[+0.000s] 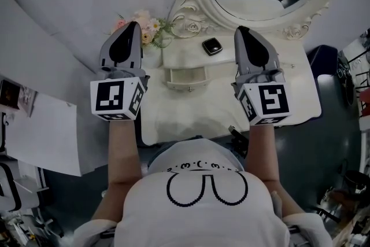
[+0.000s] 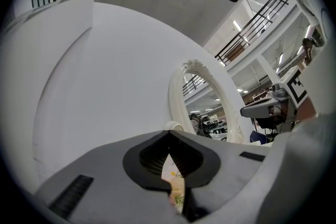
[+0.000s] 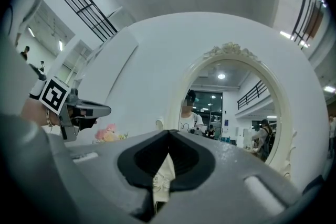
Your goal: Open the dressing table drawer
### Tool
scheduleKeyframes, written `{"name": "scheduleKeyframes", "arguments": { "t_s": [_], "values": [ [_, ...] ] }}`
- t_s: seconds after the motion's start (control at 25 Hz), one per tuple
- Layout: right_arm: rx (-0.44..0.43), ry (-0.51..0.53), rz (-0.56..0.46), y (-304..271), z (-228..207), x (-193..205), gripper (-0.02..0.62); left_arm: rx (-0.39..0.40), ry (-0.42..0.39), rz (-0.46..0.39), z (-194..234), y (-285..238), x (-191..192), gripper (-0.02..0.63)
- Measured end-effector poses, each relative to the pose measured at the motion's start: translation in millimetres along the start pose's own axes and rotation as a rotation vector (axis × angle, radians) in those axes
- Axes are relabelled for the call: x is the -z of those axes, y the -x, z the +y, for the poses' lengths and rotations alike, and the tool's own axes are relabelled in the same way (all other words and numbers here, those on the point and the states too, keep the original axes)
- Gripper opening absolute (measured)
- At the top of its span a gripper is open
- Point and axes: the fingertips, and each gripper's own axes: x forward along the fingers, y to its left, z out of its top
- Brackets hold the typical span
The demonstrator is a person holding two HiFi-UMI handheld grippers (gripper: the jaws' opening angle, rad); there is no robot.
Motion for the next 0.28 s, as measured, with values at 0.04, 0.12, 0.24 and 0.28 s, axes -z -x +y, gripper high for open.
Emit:
{"name": "scheduleKeyframes", "arguments": {
  "t_s": [0.04, 0.12, 0.24, 0.28],
  "values": [
    [-0.002, 0.003, 0.001, -0.1, 0.0, -0.6, -0.005, 0.003, -0.001, -0.001, -0.5, -0.8, -0.5, -0.002],
    [-0.006, 0.007, 0.002, -0.3, 0.1, -1.2, -0.005, 0.005, -0.002, 0.001, -1.1, -2.4, -0.8, -0.002],
    [-0.011, 0.011, 0.004, -1.0, 0.2, -1.2, -0.005, 0.009, -0.003, 0.003, -1.7, -4.7, -0.6, -0.002],
    [-0.012, 0.013, 0.004, -1.4, 0.3, -1.2, -0.005, 0.010, -0.003, 0.004, -1.9, -5.4, -0.5, -0.002]
  ]
}}
